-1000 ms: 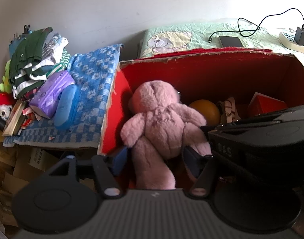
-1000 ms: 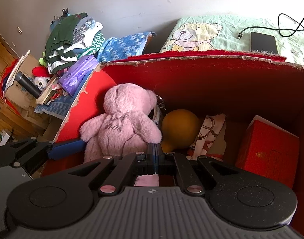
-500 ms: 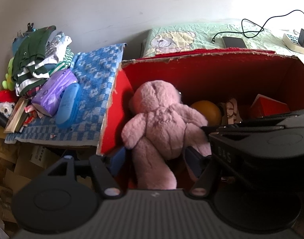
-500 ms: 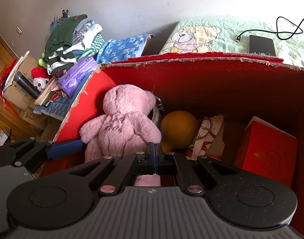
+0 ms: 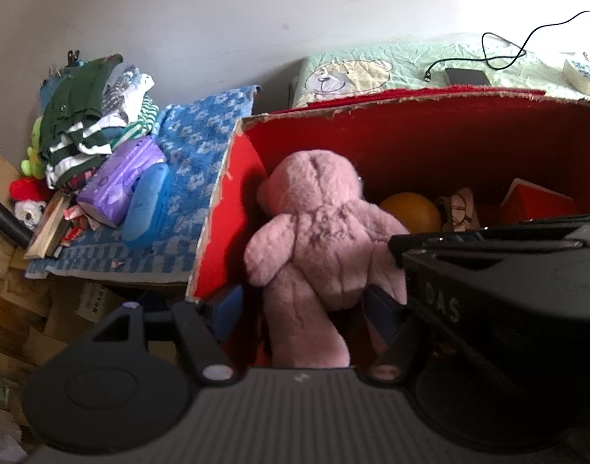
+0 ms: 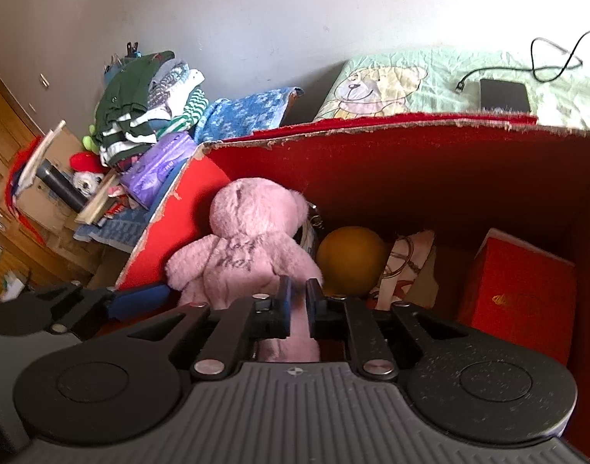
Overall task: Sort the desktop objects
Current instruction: 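Open both grippers and move them back to the plush toys on the bed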
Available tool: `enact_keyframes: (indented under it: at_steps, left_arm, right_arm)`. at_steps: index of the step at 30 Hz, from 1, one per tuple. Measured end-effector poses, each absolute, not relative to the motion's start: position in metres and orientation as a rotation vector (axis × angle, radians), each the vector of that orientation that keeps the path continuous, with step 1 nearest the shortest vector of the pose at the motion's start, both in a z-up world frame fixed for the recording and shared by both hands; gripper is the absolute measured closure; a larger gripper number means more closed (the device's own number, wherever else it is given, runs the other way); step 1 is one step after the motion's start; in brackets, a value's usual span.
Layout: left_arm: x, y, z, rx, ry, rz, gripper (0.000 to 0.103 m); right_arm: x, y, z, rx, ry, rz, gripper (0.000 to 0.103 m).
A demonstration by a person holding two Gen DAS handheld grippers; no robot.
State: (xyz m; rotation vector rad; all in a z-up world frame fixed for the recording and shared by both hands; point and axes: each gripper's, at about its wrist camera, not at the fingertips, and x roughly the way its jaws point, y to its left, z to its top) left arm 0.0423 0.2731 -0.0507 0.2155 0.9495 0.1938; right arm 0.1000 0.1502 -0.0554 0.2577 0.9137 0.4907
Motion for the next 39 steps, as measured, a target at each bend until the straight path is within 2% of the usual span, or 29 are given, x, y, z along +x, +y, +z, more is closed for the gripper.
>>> enact_keyframes:
  at_steps: [4, 9, 16, 27, 39]
  left_arm:
    - [0.039, 0.271, -0.054, 0.214, 0.903, 0.221, 0.026]
    - [0.029, 0.267, -0.032, 0.217, 0.835, 0.258, 0.029]
    - [0.019, 0.237, -0.002, 0.18, 0.785, 0.264, 0.027]
    - [0.011, 0.141, 0.028, 0.12, 0.746, 0.076, 0.023]
    - [0.02, 0.003, 0.001, 0.129, 0.82, -0.197, 0.023]
  right_arm:
    - [0.103, 0.141, -0.055, 0.328, 0.903, 0.528, 0.078]
    - [0.089, 0.131, -0.041, 0.253, 0.769, 0.561, 0.078]
    - [0.084, 0.08, -0.026, 0.412, 0.73, 0.602, 0.078]
    - [0.065, -0.043, -0.009, 0.564, 0.655, 0.557, 0.077]
    - [0.044, -0.167, -0.02, 0.618, 0.649, 0.384, 0.076]
